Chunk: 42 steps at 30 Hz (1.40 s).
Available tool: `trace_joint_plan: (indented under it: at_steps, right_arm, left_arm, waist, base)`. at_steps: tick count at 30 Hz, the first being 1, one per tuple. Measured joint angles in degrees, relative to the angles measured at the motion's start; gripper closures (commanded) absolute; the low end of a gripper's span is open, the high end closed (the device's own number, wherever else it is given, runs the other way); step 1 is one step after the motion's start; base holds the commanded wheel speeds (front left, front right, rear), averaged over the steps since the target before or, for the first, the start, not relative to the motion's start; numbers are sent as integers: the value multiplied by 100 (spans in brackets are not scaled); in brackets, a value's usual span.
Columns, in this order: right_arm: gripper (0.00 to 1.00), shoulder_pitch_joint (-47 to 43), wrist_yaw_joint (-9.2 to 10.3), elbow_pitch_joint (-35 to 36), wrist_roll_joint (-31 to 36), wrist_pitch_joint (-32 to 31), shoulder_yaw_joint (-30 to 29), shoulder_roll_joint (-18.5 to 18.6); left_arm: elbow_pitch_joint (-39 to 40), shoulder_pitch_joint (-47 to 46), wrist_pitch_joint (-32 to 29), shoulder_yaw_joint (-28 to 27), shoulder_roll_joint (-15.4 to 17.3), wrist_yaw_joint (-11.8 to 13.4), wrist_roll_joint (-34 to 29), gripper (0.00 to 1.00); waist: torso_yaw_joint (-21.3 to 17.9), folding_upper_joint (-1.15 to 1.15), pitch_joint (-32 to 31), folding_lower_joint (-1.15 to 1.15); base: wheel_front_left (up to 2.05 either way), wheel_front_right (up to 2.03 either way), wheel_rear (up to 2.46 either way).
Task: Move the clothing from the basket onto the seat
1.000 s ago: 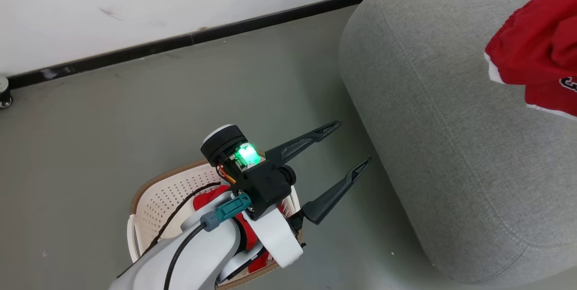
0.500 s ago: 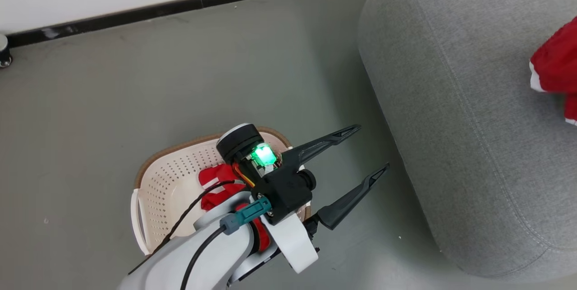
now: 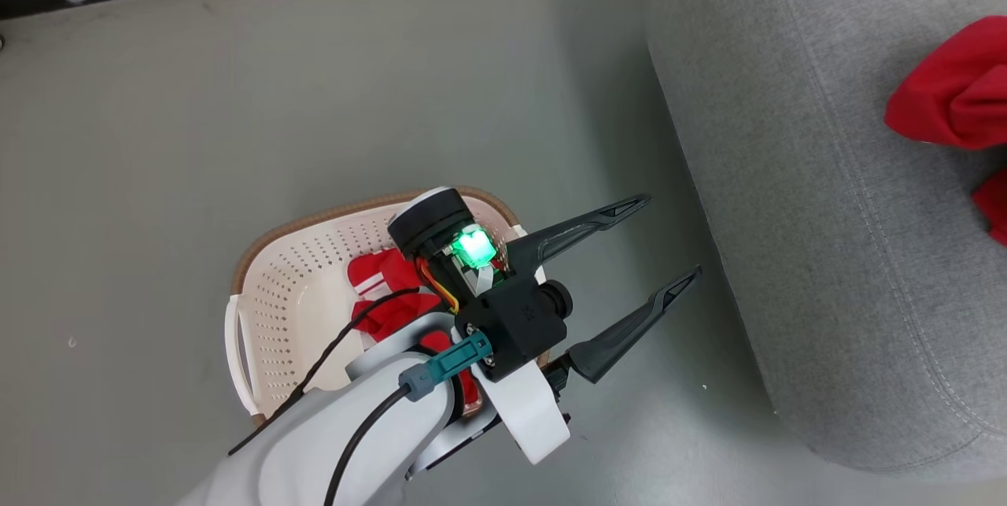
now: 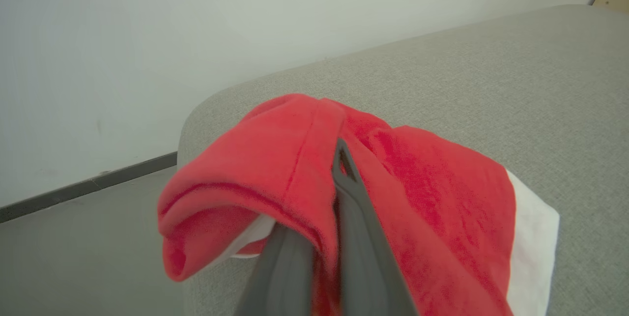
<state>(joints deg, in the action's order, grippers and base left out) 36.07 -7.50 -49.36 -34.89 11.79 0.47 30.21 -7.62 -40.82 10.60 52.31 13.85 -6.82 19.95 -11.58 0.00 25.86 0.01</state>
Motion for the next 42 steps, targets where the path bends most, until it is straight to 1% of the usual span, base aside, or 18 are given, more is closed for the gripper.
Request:
trace_joint_plan:
  at_steps: [6, 8, 9, 12, 13, 14, 15, 16, 17, 18, 30, 39, 42]
  right_arm:
    - [100, -63, 1, -260, 11, 80, -82, -12]
    - [100, -61, 0, -305, 19, 92, -83, -80]
    - [97, -61, 0, -322, 21, 119, -82, -120]
    - [71, -61, 1, -405, 51, 133, -83, -179]
    - [71, -62, 1, -438, 59, 133, -85, -192]
    - [58, -62, 0, -464, 60, 135, -85, -211]
    - [51, -62, 0, -477, 63, 141, -82, -235]
    - [27, -61, 0, -483, 64, 141, -76, -259]
    - [5, -61, 0, -487, 64, 143, -68, -279]
    - [0, -62, 0, -488, 65, 155, -57, -292]
    - [0, -211, 1, -338, 276, 200, 179, -309]
    - [0, -592, 1, -7, 371, 241, 366, -379]
    - [0, -711, 1, 227, 426, 241, 367, -388]
  left_arm:
    - [-31, -88, 8, 7, -3, 0, -13, 0]
    - [-101, -88, 54, 7, 13, 0, -26, 0]
    - [-124, -88, 56, 4, 19, 0, -29, 0]
    - [-166, -88, 62, 10, 13, 0, -29, 0]
    - [-181, -88, 85, 12, 12, -1, -27, 0]
    - [-198, -88, 104, 14, 13, -1, -27, 0]
    - [-214, -88, 104, 14, 13, -1, -26, 0]
    - [-236, -88, 112, 15, 13, -1, -24, 0]
    - [-256, -88, 125, 18, 12, -1, -15, 0]
    - [-271, -88, 142, 19, 11, -1, -4, 0]
    - [-482, -79, 211, 47, 1, -9, 57, 0]
    - [-669, 12, 275, 13, 20, -10, 148, 0]
    - [-714, 87, 310, -19, 29, -10, 164, 0]
  waist:
    - [18, 0, 149, 0]
    - [4, 0, 158, 0]
    - [-5, 0, 155, 0]
    - [-29, 0, 144, 0]
    - [-38, 0, 138, 0]
    - [-47, 0, 131, 0]
    - [-56, 0, 124, 0]
    - [-66, 0, 115, 0]
    - [-75, 0, 105, 0]
    - [-86, 0, 94, 0]
    - [-200, 0, -94, 0]
    - [-293, 0, -312, 0]
    - [-323, 0, -397, 0]
  base:
    - [0, 0, 0]
    - [0, 0, 0]
    - [0, 0, 0]
    - [0, 0, 0]
    - [0, 0, 0]
    - [0, 0, 0]
    - [0, 0, 0]
    - [0, 0, 0]
    - [0, 0, 0]
    - [0, 0, 0]
    - [0, 0, 0]
    - [0, 0, 0]
    - [0, 0, 0]
